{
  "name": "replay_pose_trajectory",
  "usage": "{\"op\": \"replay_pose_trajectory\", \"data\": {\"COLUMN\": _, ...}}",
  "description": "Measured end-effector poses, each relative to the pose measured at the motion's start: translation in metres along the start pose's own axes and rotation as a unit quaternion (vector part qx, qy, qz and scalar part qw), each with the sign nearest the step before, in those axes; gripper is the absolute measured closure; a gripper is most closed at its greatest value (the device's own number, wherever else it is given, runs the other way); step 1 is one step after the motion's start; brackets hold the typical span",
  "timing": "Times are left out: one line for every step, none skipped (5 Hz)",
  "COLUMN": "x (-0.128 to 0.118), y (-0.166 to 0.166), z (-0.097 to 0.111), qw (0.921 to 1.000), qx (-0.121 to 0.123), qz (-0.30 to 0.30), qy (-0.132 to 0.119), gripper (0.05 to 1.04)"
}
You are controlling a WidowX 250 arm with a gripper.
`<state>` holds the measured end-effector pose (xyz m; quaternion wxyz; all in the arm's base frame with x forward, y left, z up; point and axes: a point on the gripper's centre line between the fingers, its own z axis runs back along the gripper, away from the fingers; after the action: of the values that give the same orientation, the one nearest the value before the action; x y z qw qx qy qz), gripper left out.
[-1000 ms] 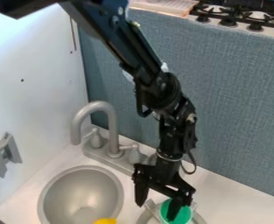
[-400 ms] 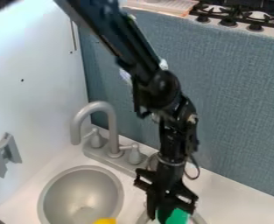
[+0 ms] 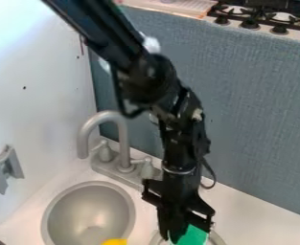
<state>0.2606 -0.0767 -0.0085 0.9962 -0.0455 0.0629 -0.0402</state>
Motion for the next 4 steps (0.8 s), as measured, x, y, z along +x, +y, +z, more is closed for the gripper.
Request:
{"op": "replay_pose_trajectory", "data": {"x": -0.028, "y": -0.012, "z": 0.018, "qw": 0.9995, "qx": -0.024, "qz": -0.018, "qy": -0.015, "gripper": 0.985}}
{"op": "replay_pose_trajectory", "data": {"x": -0.052, "y": -0.031, "z": 0.010, "qw": 0.9987, "qx": -0.006, "qz": -0.051, "qy": 0.002, "gripper": 0.985}}
{"op": "replay_pose_trajectory", "data": {"x": -0.059, "y": -0.043, "z": -0.004, "qw": 0.9955, "qx": 0.025, "qz": -0.088, "qy": 0.021, "gripper": 0.985}}
{"op": "replay_pose_trajectory", "data": {"x": -0.053, "y": -0.050, "z": -0.019, "qw": 0.9916, "qx": 0.043, "qz": -0.117, "qy": 0.033, "gripper": 0.985}}
